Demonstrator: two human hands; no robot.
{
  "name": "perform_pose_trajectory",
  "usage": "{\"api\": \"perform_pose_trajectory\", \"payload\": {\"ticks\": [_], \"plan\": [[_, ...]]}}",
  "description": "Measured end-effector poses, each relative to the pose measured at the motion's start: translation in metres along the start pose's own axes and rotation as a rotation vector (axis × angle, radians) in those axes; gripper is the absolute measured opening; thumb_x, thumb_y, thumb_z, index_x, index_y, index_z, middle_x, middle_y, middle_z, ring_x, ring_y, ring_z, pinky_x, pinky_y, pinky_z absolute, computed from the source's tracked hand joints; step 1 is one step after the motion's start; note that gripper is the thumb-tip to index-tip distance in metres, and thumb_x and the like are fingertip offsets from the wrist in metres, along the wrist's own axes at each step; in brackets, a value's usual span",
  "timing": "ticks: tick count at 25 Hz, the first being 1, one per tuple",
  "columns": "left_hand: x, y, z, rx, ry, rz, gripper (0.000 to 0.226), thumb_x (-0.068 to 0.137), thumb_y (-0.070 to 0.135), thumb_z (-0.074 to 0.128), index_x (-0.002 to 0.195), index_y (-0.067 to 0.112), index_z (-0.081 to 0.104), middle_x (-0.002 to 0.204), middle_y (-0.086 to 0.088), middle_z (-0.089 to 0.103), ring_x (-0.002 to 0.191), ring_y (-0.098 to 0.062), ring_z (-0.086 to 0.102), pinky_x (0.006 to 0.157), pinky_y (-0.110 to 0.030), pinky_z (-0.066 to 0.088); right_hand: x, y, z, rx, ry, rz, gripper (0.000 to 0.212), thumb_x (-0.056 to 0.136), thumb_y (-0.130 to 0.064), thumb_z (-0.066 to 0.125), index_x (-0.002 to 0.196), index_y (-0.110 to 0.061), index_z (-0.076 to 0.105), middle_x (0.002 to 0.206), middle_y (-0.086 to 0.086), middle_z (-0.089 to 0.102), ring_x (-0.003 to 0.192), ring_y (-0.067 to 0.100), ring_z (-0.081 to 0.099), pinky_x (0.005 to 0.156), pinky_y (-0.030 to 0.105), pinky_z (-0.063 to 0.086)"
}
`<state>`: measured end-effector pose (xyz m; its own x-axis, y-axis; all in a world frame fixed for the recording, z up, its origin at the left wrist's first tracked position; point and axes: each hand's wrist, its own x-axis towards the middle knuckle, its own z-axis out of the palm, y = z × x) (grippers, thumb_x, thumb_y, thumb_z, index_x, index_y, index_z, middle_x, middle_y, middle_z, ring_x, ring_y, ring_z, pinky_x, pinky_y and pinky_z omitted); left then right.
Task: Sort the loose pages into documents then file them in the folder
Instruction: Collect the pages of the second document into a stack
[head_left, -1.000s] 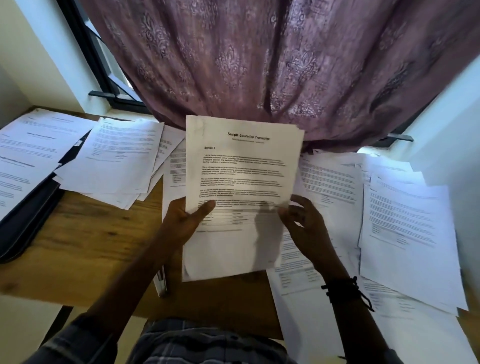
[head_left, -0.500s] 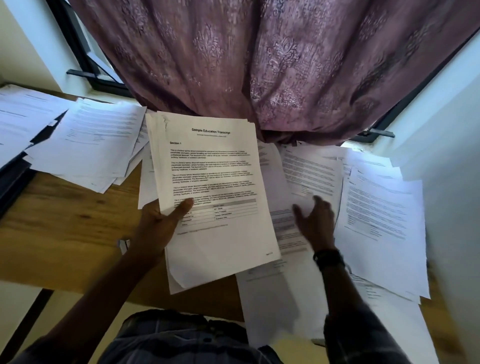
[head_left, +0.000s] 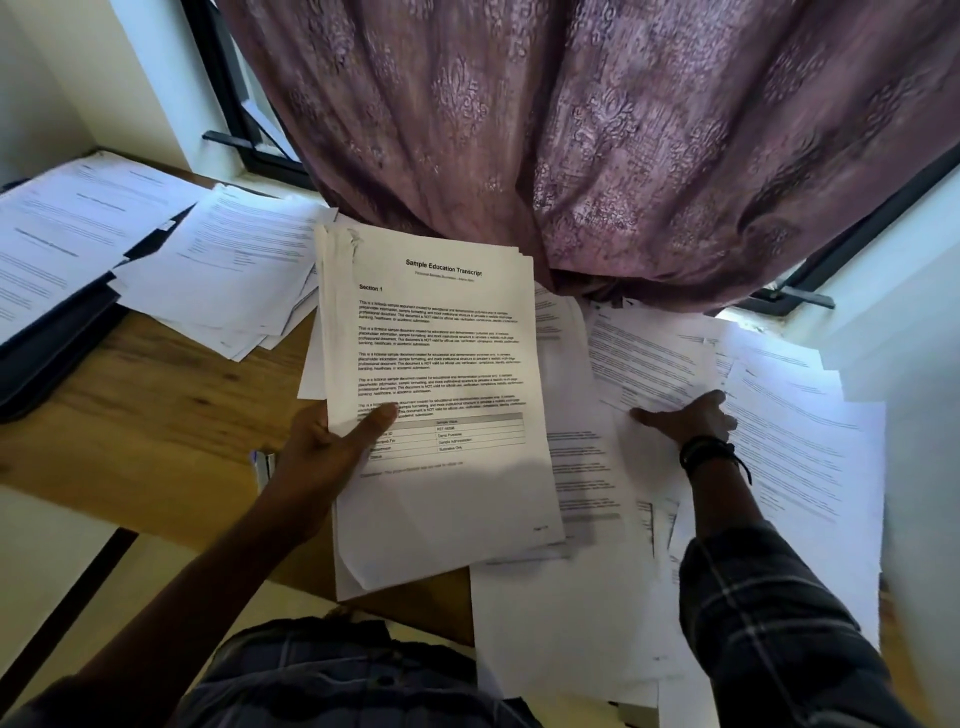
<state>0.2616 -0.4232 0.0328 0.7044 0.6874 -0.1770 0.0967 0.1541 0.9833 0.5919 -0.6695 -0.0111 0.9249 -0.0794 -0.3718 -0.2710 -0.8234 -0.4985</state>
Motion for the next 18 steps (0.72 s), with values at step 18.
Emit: {"api": "perform_pose_trajectory", "payload": {"ticks": [18], "plan": [[-0.002,0.005,0.006,-0.003,0.014,-0.021,0.041,0.079,0.029,0.069,0.118,0.02,0.067,0.114,0.002,0.073,0.101,-0.019,0.071,0.09,-0.051,0.056,-0.002,-0.006,0.024,-0.118,0.12,-0.128,0.111,0.061,-0.055,0.085,0.14,-0.001,0.028,0.138,0.028,0.036,0.127,0.044,0.04,0.102,0.053,0.039]]}}
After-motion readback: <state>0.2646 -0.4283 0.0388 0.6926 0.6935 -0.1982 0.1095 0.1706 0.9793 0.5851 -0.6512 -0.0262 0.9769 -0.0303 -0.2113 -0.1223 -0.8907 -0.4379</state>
